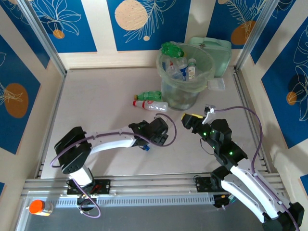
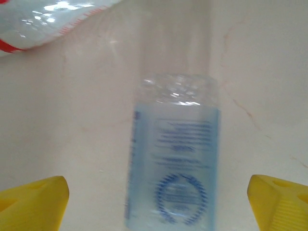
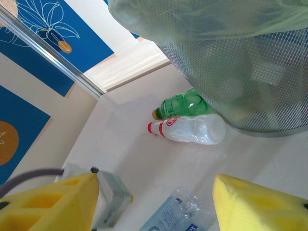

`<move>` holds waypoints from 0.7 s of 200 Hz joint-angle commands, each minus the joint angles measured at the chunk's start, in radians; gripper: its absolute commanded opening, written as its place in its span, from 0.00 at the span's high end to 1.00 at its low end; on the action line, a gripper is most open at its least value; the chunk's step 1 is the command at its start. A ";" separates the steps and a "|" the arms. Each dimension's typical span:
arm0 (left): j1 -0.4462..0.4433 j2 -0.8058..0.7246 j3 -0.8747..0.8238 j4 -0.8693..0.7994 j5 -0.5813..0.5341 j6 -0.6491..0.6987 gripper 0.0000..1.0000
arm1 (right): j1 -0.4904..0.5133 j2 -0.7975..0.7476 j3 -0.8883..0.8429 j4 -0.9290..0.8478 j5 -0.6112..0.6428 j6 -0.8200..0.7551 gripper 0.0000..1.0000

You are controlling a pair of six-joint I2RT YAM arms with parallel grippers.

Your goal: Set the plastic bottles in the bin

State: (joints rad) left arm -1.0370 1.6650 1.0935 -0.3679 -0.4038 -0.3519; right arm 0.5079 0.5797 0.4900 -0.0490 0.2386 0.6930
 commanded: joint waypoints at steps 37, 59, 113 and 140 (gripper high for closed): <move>0.080 0.114 0.124 -0.135 0.182 0.092 0.01 | -0.006 -0.009 0.036 -0.001 -0.015 0.003 0.35; 0.098 0.149 0.134 -0.128 0.230 0.086 0.01 | -0.006 -0.006 0.036 -0.002 -0.016 0.003 0.35; 0.101 0.195 0.113 -0.084 0.288 0.069 0.01 | -0.006 -0.004 0.038 -0.001 -0.023 0.005 0.35; 0.101 0.197 0.088 -0.062 0.304 0.054 0.05 | -0.006 -0.003 0.039 0.000 -0.024 0.003 0.35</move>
State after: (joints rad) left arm -0.9424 1.8538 1.2053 -0.4469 -0.1394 -0.2871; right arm 0.5079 0.5797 0.4919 -0.0490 0.2276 0.6930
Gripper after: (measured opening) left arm 0.968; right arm 0.646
